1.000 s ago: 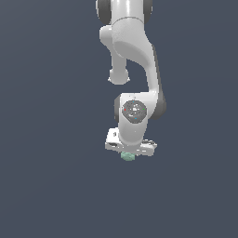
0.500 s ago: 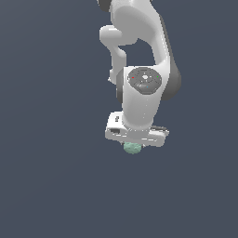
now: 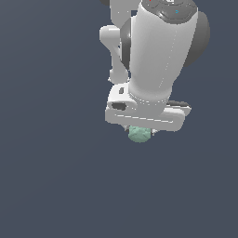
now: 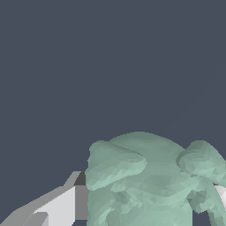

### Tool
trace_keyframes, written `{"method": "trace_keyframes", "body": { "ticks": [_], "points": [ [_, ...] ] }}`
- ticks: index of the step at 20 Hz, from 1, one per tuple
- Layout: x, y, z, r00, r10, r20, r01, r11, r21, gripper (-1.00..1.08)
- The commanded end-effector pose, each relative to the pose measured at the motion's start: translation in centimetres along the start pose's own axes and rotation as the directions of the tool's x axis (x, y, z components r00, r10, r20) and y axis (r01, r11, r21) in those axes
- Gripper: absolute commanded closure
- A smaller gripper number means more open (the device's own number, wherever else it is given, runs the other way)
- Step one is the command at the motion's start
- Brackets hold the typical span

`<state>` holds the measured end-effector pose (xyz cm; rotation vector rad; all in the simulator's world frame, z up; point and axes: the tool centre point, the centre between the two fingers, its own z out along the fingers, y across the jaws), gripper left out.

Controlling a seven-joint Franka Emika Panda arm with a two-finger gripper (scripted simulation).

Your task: Pick up the object and move it to a goal position.

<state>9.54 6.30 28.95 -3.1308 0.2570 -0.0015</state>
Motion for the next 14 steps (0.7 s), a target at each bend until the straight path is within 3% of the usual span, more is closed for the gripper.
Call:
{"method": "trace_keyframes", "body": {
  "ticks": [1,14],
  "points": [
    [0.1,-0.3,-2.6,1.0,0.0,0.001,0.0,1.0,0.0,1.08],
    [0.9,-1.3,-11.2,1.0,0.0,0.001,0.0,1.0,0.0,1.08]
  ]
}}
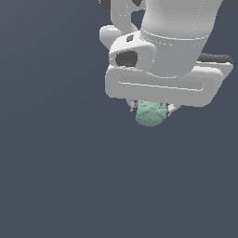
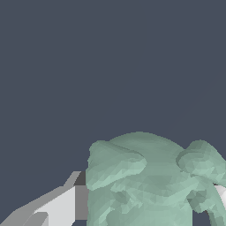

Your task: Pick up the object and move it to a goal position.

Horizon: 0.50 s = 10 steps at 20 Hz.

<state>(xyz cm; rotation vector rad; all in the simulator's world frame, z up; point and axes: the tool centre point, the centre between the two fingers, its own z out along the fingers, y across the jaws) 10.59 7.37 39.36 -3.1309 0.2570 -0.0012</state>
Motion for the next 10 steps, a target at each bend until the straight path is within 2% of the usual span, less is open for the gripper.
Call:
{"method": "trace_keyframes", "body": {
  "ticks": [1,10],
  "points": [
    [0.1,-0.1,-1.2,1.0,0.0,0.001,0.0,1.0,0.0,1.08],
    [0.4,-0.5,-3.7,1.0,0.0,0.001,0.0,1.0,0.0,1.08]
  ]
}}
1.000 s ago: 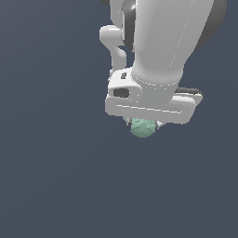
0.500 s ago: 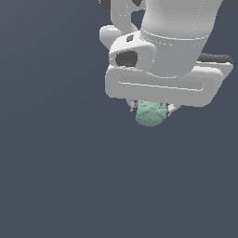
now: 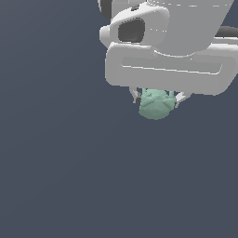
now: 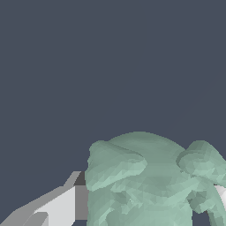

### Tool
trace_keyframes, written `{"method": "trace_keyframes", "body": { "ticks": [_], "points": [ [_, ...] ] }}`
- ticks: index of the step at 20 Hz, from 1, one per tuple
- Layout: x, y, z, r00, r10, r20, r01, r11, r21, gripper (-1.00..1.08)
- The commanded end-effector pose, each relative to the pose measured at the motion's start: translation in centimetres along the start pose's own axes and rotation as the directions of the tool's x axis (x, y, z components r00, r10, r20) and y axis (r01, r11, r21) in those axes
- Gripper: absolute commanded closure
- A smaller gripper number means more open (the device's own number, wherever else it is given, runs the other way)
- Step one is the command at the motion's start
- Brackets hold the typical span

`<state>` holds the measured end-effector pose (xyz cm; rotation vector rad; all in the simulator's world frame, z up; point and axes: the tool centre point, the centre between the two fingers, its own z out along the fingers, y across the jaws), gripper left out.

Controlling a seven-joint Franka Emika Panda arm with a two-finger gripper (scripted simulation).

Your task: Pick up the object and move it to a goal position.

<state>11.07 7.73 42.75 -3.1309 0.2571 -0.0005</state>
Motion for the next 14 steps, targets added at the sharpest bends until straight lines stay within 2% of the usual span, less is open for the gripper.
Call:
{"method": "trace_keyframes", "body": {
  "ticks": [1,14],
  "points": [
    [0.06,-0.06,-0.44,1.0,0.0,0.0,0.0,1.0,0.0,1.08],
    [0.18,-0.15,-1.09,1.0,0.0,0.0,0.0,1.0,0.0,1.08]
  ]
}}
